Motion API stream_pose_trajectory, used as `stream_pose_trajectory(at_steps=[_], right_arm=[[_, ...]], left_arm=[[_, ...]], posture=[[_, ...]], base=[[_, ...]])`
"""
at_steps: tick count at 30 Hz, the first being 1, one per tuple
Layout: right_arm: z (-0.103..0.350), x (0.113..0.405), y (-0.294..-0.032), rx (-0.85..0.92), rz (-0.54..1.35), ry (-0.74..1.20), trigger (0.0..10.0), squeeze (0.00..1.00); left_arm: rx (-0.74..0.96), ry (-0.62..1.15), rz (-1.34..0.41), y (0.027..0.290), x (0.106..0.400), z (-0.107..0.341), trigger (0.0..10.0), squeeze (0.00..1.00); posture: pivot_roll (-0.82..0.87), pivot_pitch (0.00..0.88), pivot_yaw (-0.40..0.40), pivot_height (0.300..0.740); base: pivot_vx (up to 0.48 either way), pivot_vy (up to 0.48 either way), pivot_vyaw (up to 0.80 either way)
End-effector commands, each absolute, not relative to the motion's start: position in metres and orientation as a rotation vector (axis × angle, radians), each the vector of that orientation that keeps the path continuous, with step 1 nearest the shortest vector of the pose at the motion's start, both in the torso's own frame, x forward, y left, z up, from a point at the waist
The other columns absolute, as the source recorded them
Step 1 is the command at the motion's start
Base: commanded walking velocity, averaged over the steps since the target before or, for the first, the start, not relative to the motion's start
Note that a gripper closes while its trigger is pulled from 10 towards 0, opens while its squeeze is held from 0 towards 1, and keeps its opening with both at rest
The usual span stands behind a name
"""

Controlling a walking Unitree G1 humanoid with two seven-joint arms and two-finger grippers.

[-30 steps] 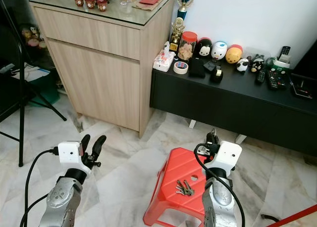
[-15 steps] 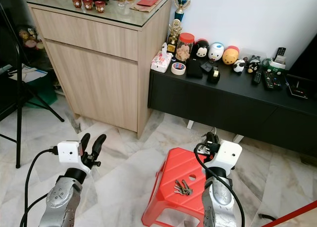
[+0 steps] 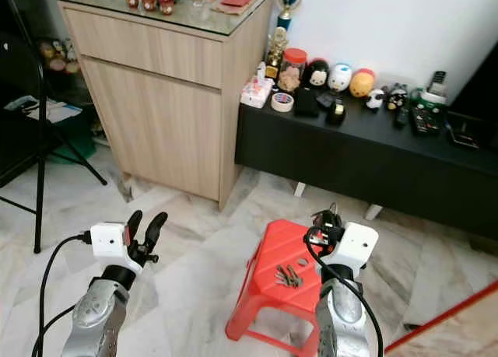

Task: Hang keys on a hook

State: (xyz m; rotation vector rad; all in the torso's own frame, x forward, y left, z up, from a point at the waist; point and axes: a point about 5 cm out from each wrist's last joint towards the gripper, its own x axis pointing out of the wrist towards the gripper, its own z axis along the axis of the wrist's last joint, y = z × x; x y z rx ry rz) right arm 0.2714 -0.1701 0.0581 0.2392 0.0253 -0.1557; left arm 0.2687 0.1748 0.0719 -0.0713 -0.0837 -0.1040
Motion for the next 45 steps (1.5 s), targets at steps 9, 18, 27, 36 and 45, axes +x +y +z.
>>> stream_pose_trajectory(at_steps=[9, 18, 27, 36, 45], right_arm=[[0.0586, 0.2716, -0.1706, 0.246, -0.184, 0.018, 10.0, 0.00], [0.0581, 0.2724, -0.1700, 0.253, -0.189, 0.021, 10.0, 0.00], [0.0564, 0.2717, -0.1700, 0.259, -0.194, 0.029, 10.0, 0.00], [0.0566, 0.2720, -0.1693, 0.239, -0.192, 0.031, 10.0, 0.00], [0.0566, 0.2727, -0.1673, 0.240, -0.187, 0.033, 10.0, 0.00]], left_arm=[[-0.082, -0.081, -0.109, 0.1731, 0.2683, 0.0699, 10.0, 0.00], [-0.078, -0.084, -0.109, 0.1736, 0.2698, 0.0703, 10.0, 0.00], [-0.081, -0.080, -0.109, 0.1716, 0.2687, 0.0688, 10.0, 0.00], [-0.065, -0.067, -0.101, 0.1725, 0.2701, 0.0676, 10.0, 0.00], [-0.044, -0.063, -0.109, 0.1725, 0.2704, 0.0673, 10.0, 0.00]], posture=[[0.03, 0.000, -0.108, 0.740], [0.04, 0.000, -0.109, 0.740], [0.04, 0.000, -0.112, 0.740], [0.03, 0.000, -0.112, 0.740], [0.04, 0.000, -0.111, 0.740]], base=[[-0.294, 0.000, 0.00], [-0.300, 0.000, 0.00], [-0.298, 0.000, -0.63], [0.000, 0.000, -0.27], [0.000, 0.000, 0.00]])
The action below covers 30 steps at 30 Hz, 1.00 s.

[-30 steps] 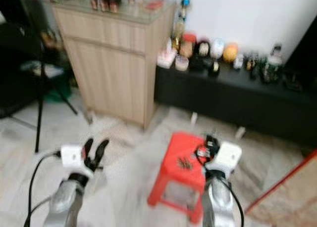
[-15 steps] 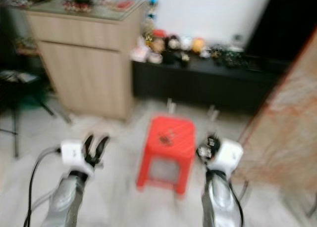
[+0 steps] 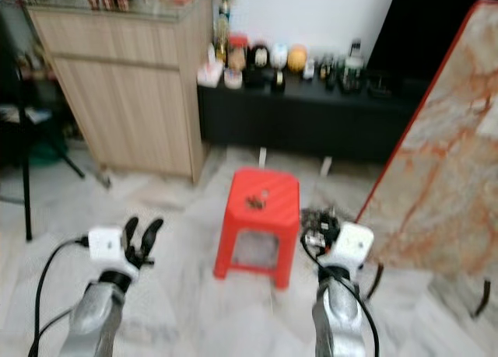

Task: Hang keys on a hook

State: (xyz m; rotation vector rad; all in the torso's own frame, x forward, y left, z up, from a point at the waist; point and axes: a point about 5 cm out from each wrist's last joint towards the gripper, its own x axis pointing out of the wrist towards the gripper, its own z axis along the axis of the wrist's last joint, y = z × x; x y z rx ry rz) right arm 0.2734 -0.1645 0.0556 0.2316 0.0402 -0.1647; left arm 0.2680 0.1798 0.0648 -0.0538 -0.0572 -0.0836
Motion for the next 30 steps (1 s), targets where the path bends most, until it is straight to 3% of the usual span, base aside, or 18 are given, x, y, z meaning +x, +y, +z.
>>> stream_pose_trajectory(at_steps=[1, 30], right_arm=[[0.0565, 0.2730, -0.1669, 0.240, -0.186, 0.034, 10.0, 0.00], [0.0575, 0.2757, -0.1651, 0.207, -0.167, 0.037, 10.0, 0.00]], left_arm=[[-0.042, -0.063, -0.110, 0.1726, 0.2706, 0.0674, 10.0, 0.00], [-0.036, -0.066, -0.105, 0.1740, 0.2712, 0.0683, 10.0, 0.00]], posture=[[0.04, 0.000, -0.111, 0.740], [0.04, 0.009, -0.109, 0.740]], base=[[0.000, 0.000, 0.00], [0.000, -0.317, 0.00]])
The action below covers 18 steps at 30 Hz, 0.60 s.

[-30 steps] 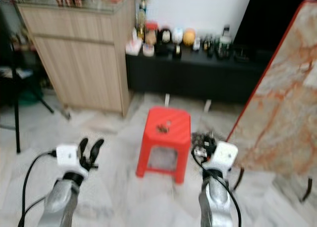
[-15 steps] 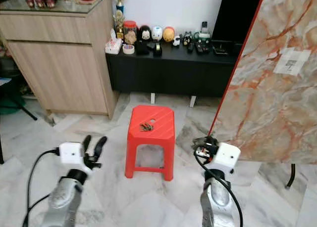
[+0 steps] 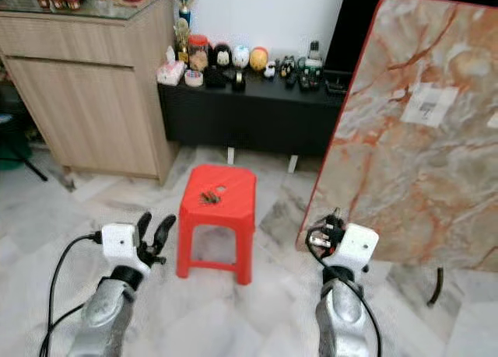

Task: Hang keys on a hook

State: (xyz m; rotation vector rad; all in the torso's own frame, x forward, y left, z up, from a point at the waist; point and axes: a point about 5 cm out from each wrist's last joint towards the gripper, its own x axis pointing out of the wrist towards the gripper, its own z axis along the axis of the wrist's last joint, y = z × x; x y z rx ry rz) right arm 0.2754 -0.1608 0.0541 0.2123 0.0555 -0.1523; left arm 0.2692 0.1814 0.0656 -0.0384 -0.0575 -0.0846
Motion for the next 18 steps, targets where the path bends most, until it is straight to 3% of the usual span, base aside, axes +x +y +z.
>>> stream_pose_trajectory(at_steps=[1, 11, 18], right_arm=[[0.0572, 0.2757, -0.1654, 0.209, -0.169, 0.038, 10.0, 0.00], [0.0560, 0.2752, -0.1672, 0.219, -0.185, 0.043, 10.0, 0.00], [0.0552, 0.2746, -0.1664, 0.227, -0.184, 0.047, 10.0, 0.00]], left_arm=[[-0.037, -0.065, -0.104, 0.1740, 0.2710, 0.0682, 10.0, 0.00], [-0.030, -0.059, -0.101, 0.1756, 0.2715, 0.0685, 10.0, 0.00], [-0.053, -0.051, -0.074, 0.1783, 0.2734, 0.0676, 10.0, 0.00]], posture=[[0.04, 0.012, -0.108, 0.740], [0.04, 0.019, -0.105, 0.740], [0.04, 0.020, -0.111, 0.740]], base=[[0.000, -0.356, 0.00], [0.000, -0.340, 0.00], [0.000, 0.000, 0.00]])
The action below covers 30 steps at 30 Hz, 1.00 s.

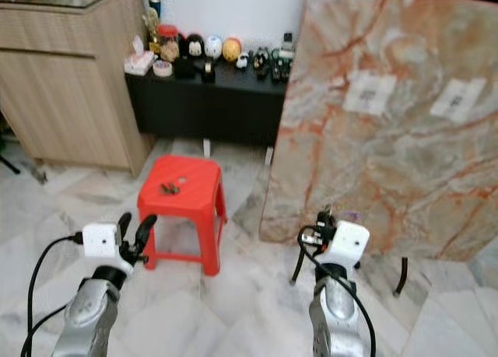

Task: Hang keys on a hook

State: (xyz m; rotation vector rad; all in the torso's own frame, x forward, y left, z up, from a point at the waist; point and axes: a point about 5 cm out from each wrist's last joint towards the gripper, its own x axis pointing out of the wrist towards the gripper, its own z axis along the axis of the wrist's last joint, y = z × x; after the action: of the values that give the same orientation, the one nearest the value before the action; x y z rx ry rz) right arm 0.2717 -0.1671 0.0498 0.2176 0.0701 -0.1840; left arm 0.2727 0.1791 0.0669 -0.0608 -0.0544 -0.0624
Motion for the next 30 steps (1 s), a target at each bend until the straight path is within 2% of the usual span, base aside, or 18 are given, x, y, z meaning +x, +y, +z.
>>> stream_pose_trajectory(at_steps=[1, 10, 13, 20, 26, 30], right_arm=[[0.055, 0.274, -0.166, 0.226, -0.183, 0.047, 10.0, 0.00], [0.056, 0.274, -0.166, 0.221, -0.167, 0.045, 10.0, 0.00], [0.058, 0.271, -0.164, 0.165, -0.136, 0.035, 10.0, 0.00], [0.063, 0.270, -0.186, 0.075, -0.265, -0.002, 10.0, 0.00], [0.064, 0.269, -0.191, 0.016, -0.318, -0.001, 10.0, 0.00], [0.058, 0.266, -0.193, 0.037, -0.354, 0.029, 10.0, 0.00]], left_arm=[[-0.053, -0.053, -0.072, 0.178, 0.273, 0.068, 10.0, 0.00], [-0.062, -0.058, -0.066, 0.176, 0.272, 0.068, 10.0, 0.00], [-0.062, -0.059, -0.070, 0.175, 0.272, 0.068, 10.0, 0.00], [-0.065, -0.059, -0.069, 0.176, 0.273, 0.068, 10.0, 0.00], [-0.067, -0.060, -0.078, 0.175, 0.275, 0.069, 10.0, 0.00], [-0.066, -0.059, -0.081, 0.175, 0.275, 0.069, 10.0, 0.00]], posture=[[0.04, 0.018, -0.112, 0.740], [0.04, 0.000, -0.111, 0.740], [0.04, 0.000, -0.110, 0.740], [0.03, 0.000, -0.102, 0.740], [0.03, 0.000, -0.104, 0.740], [0.03, 0.000, -0.105, 0.740]], base=[[0.000, 0.000, 0.00], [0.000, 0.000, 0.00], [0.000, 0.000, 0.00], [0.000, 0.000, 0.00], [0.000, 0.000, 0.00], [0.000, 0.000, 0.00]])
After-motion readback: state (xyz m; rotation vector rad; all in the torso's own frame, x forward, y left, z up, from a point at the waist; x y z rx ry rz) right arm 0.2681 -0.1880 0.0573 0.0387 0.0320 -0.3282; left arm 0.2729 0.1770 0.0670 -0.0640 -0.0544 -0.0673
